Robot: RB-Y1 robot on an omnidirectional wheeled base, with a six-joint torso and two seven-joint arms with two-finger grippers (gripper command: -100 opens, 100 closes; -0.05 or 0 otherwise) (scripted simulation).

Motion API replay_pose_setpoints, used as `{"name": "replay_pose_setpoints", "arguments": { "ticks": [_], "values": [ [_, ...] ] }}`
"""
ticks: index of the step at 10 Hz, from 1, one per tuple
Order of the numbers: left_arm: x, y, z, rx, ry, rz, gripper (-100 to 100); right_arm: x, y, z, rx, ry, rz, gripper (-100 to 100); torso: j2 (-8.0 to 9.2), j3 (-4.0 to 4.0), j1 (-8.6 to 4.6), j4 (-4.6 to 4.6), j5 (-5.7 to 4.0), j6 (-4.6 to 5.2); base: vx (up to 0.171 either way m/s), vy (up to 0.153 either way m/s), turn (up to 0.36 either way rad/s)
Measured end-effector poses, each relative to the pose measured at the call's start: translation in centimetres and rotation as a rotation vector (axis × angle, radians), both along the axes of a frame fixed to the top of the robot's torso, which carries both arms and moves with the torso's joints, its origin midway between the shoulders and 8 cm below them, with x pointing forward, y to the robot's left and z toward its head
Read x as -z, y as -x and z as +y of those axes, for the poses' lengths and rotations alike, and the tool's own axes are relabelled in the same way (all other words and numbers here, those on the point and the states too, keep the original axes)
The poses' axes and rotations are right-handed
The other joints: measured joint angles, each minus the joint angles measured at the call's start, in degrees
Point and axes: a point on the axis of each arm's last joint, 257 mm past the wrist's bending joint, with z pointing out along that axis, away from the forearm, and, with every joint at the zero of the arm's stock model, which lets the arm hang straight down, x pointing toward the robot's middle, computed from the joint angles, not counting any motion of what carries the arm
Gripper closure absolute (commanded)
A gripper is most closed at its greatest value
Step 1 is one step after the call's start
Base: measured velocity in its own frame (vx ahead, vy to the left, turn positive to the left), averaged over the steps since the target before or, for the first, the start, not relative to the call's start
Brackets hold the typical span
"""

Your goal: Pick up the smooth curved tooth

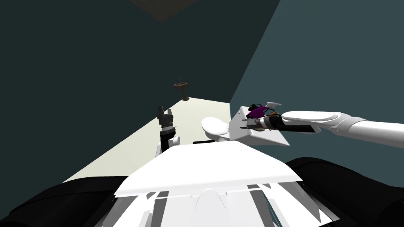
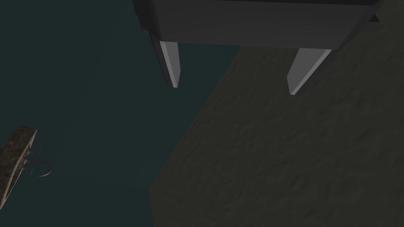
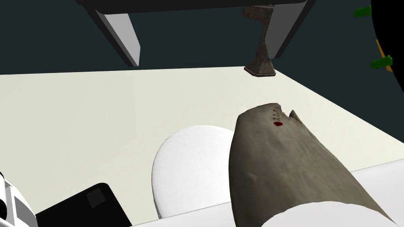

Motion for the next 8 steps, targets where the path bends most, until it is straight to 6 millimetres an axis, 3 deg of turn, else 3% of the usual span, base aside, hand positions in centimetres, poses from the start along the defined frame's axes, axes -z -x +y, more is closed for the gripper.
{"name": "replay_pose_setpoints", "arguments": {
  "ticks": [3,8],
  "values": [
    [0.0,0.0,0.0,0.000,0.000,0.000,0,0.0,-0.3,-0.6,-0.044,0.054,0.033,-100,-0.01,0.00,0.08,0.00,0.01,0.01,-0.048,-0.046,-0.002],
    [0.0,0.0,0.0,0.000,0.000,0.000,0,-0.1,-1.5,-2.4,-0.140,0.177,0.106,-100,0.10,0.06,-0.19,0.03,-0.06,0.01,-0.077,-0.101,-0.012]
  ]
}}
